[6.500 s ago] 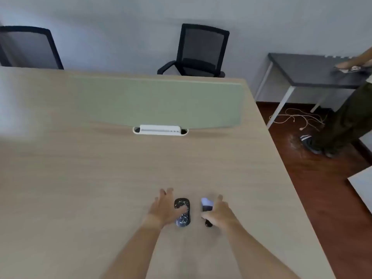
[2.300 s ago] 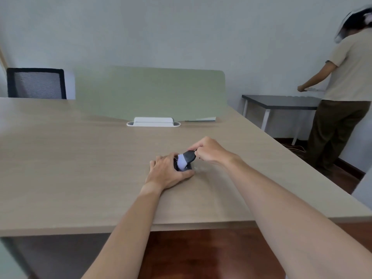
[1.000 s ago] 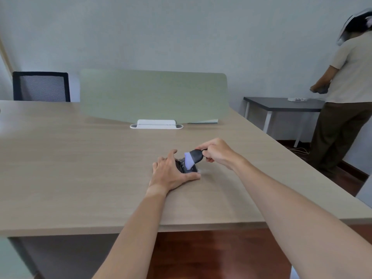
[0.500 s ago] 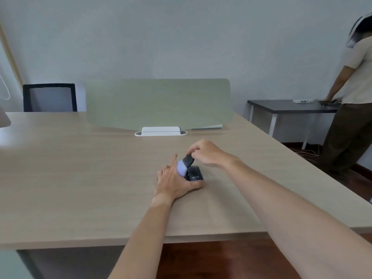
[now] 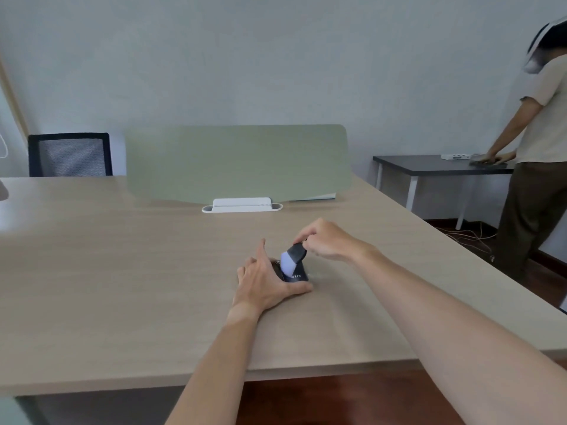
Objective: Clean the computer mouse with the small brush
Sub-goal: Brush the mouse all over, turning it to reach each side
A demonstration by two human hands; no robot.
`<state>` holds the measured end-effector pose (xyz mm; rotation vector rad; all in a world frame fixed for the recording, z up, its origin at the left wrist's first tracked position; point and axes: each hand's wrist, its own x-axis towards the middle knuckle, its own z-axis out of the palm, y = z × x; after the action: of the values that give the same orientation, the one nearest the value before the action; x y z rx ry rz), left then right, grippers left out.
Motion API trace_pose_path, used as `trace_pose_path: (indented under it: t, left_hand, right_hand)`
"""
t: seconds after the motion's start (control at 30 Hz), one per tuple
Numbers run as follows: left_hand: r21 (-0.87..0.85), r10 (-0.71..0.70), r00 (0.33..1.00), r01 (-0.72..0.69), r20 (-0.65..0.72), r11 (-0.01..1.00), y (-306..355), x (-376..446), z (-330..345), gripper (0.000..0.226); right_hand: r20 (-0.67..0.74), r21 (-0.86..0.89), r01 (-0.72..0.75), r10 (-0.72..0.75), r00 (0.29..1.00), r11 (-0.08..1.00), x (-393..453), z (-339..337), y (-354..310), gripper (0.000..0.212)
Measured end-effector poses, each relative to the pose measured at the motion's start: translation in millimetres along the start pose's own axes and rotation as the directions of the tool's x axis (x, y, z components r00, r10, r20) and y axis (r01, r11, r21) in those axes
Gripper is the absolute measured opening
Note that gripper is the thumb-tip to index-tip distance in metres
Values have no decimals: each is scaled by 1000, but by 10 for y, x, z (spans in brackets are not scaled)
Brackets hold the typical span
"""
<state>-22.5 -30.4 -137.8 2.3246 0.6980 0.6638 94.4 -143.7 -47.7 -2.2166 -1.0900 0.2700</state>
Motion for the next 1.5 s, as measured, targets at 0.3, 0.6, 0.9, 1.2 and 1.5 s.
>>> trace_pose_path:
  t: [0.3, 0.6, 0.9, 1.2, 1.5]
  left_hand:
    - [-1, 6, 1000, -6, -16, 1000, 22, -30, -32, 150]
    - [-9, 6, 1000, -6, 3, 1000, 21, -30, -29, 151]
    - [-18, 19, 1000, -19, 13, 1000, -2, -23, -23, 148]
    - [8, 45, 999, -45, 24, 999, -35, -29, -19, 139]
    - [46, 41, 999, -42, 23, 998, -44, -7, 3, 133]
  right_hand:
    - [-37, -178, 142, -150, 988, 974, 30, 21, 30, 37]
    - [56, -71, 49, -45, 997, 996, 28, 112, 24, 49]
    - [-14, -1, -18, 18, 1000, 1000, -11, -26, 45, 48]
    - [-181, -70, -46, 33, 983, 997, -38, -66, 257, 53]
    - [-114, 101, -63, 75, 991, 993, -44, 45, 328, 52]
